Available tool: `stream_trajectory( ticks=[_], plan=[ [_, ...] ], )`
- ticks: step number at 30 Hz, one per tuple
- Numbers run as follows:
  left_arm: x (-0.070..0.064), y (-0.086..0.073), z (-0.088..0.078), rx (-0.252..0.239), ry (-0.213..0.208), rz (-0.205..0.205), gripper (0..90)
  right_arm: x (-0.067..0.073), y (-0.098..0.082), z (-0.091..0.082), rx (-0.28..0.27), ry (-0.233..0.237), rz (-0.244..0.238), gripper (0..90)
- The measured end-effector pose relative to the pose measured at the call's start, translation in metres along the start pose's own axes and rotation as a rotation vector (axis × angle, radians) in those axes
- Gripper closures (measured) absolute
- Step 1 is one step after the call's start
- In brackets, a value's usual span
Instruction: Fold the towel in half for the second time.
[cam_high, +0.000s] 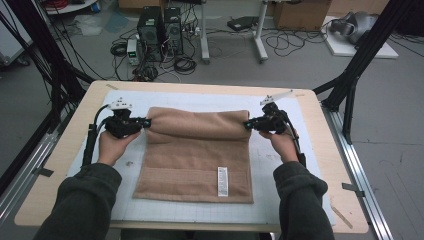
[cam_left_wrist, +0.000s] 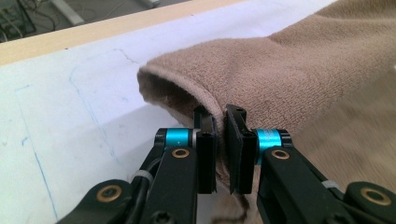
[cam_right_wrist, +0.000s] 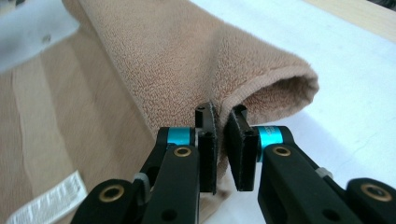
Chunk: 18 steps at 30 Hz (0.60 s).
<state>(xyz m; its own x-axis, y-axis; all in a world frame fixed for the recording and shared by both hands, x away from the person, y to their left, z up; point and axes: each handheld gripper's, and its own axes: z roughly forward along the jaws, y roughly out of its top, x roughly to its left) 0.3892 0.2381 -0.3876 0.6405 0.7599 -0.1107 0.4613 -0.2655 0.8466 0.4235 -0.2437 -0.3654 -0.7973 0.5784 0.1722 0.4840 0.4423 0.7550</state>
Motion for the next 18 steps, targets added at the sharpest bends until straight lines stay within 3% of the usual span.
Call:
stream_trajectory(
  ticks=[2, 7, 10, 14, 17, 18],
  plan=[
    [-0.005, -0.010, -0.007, 0.012, -0.032, 0.011, 82.7, 0.006, -0.009, -0.005, -0.003, 0.024, 0.009, 83.4],
    [-0.021, -0.030, -0.023, 0.014, -0.093, 0.085, 82.2, 0.024, -0.031, -0.014, 0.008, 0.068, 0.002, 83.4],
    [-0.026, -0.040, -0.030, 0.025, -0.127, 0.097, 82.1, 0.034, -0.046, -0.015, 0.021, 0.081, -0.017, 83.3],
    [-0.035, -0.060, -0.033, 0.095, -0.153, 0.134, 80.9, 0.045, -0.070, -0.007, 0.046, 0.114, -0.013, 81.8],
    [-0.033, -0.071, -0.034, 0.140, -0.154, 0.120, 72.0, 0.046, -0.083, -0.003, 0.066, 0.095, 0.011, 65.9],
    [-0.031, -0.072, -0.036, 0.152, -0.147, 0.116, 67.1, 0.045, -0.085, -0.004, 0.050, 0.093, 0.021, 62.4]
  ],
)
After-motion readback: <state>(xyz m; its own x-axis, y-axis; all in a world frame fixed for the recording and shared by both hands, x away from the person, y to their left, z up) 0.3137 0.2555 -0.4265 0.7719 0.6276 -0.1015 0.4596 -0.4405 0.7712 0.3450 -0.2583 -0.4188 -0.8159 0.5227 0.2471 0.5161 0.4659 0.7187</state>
